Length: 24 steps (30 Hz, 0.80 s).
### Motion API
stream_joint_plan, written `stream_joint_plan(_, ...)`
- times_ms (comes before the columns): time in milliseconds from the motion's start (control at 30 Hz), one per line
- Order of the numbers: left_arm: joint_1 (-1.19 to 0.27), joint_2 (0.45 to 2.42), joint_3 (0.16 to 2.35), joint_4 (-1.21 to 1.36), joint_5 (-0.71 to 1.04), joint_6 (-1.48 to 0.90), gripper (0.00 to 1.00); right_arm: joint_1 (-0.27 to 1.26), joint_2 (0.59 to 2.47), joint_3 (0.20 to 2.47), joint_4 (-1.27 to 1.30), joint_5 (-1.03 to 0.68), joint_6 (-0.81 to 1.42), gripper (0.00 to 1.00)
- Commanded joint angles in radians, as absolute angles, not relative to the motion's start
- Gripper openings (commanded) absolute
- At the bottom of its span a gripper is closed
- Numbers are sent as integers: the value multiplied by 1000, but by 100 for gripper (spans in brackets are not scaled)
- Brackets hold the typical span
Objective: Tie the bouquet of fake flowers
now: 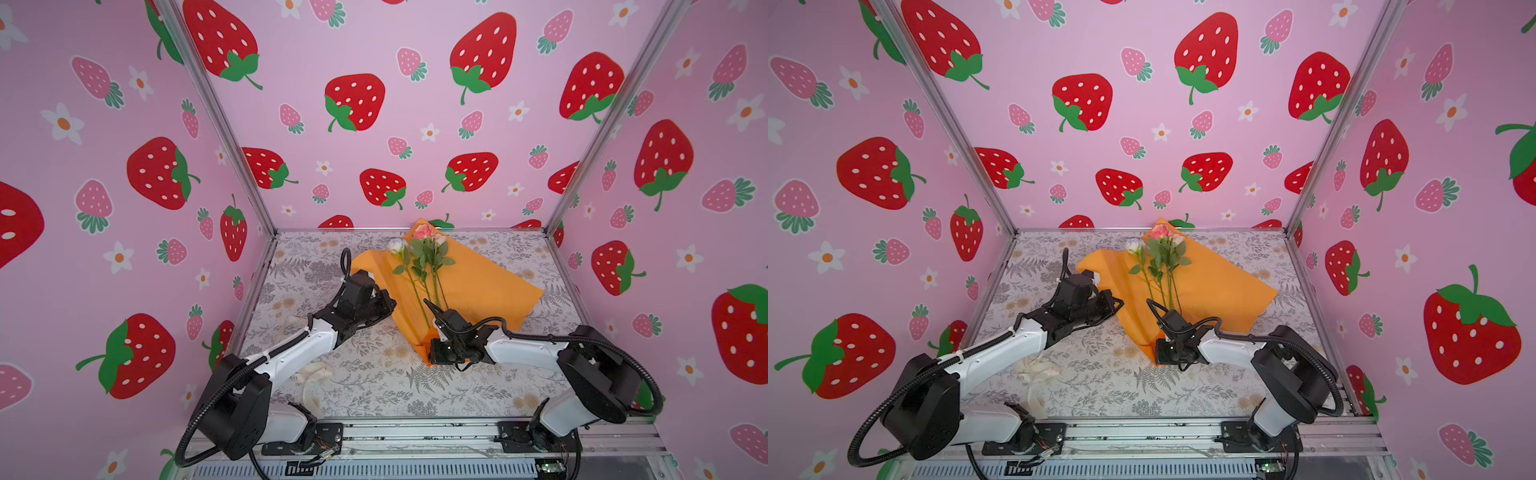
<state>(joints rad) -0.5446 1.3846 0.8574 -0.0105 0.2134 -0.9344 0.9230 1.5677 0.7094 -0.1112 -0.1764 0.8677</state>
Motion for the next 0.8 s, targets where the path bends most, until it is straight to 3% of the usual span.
stream_joint_plan(0,-571,1447,986,-82,230,-864,0,924,1559,678,-136,-161,877,6)
stream_joint_plan(333,-613,1577,1106,-88,291,-855,0,887,1433,615,-20,-217,885,12)
stream_joint_plan(767,-650,1756,1277,-135,350,-819,0,792,944,388,43,-125,987,47)
